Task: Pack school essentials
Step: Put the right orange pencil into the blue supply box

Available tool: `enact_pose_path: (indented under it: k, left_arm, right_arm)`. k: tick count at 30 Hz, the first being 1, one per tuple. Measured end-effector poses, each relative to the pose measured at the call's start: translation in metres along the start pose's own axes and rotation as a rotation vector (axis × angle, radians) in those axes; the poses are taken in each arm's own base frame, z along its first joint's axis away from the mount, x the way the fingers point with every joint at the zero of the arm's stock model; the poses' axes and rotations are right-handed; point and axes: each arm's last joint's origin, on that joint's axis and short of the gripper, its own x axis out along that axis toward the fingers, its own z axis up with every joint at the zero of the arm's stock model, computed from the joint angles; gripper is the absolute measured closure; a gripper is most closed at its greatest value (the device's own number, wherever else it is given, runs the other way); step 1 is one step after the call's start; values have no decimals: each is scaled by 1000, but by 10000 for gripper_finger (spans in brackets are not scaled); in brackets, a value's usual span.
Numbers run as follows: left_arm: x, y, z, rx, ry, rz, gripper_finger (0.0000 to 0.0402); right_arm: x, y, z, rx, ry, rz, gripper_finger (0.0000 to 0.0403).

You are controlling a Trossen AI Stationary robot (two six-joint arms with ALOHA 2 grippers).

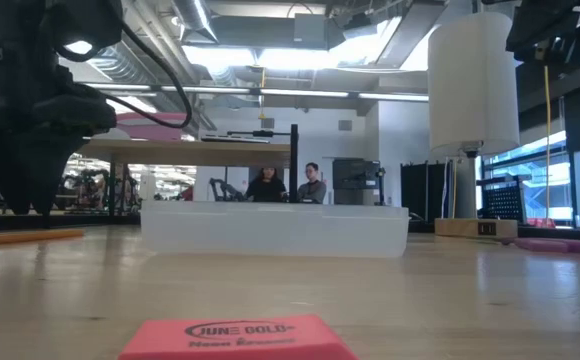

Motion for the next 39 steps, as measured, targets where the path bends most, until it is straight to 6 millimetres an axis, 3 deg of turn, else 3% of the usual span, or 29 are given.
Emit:
enact_pose_path:
  k: [23, 39]
  left_arm:
    - [0, 0, -4, -43, -16, -2, 253]
    - [15, -6, -6, -42, -8, 55, 253]
  right_arm:
    - [0, 0, 0, -8, 0, 0, 373]
    - [0, 0, 0, -8, 0, 0, 373]
